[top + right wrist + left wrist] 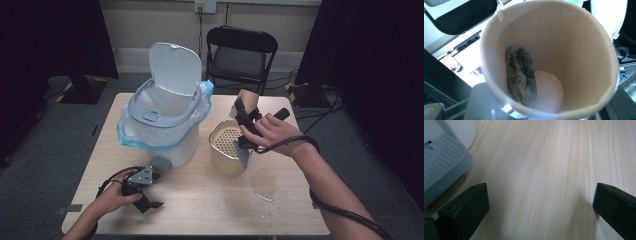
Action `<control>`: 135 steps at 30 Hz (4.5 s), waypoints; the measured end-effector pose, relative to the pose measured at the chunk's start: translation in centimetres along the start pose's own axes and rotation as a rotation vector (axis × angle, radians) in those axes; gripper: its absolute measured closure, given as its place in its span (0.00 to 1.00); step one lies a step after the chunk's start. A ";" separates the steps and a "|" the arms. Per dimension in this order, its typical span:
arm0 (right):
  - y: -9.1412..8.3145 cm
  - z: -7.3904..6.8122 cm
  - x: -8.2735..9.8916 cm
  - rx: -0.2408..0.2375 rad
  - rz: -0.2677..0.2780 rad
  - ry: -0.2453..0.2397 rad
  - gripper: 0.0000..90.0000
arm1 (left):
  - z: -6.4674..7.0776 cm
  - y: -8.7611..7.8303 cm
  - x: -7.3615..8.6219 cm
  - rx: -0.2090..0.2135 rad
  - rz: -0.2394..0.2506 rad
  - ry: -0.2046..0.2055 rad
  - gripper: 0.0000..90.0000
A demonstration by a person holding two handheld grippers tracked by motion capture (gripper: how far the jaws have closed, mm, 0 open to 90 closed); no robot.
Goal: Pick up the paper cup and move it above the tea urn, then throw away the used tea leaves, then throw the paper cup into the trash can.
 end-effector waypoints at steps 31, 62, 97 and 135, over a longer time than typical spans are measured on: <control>0.6 -0.2 1.4 -0.258 0.047 0.352 0.44 | 0.0 0.0 0.0 0.000 -0.001 0.001 0.00; 3.2 -0.8 2.9 -0.873 0.243 1.051 0.43 | 0.0 0.0 0.0 0.001 0.008 0.001 0.00; 9.0 10.3 5.3 -1.363 0.696 1.806 0.41 | 0.0 0.1 0.0 0.010 0.009 -0.002 0.00; 10.7 9.7 4.8 -1.379 0.607 1.818 0.23 | 0.2 0.0 0.1 0.009 0.010 0.000 0.00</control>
Point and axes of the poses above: each handheld gripper's, and its own axes: y roughly forward along the jaws, x roughly out of its underside, z roughly to its right, the point moved 2 cm from there along y, roughly forward along the jaws, and after that the axes turned 12 degrees about -z, right-handed, at the moved point
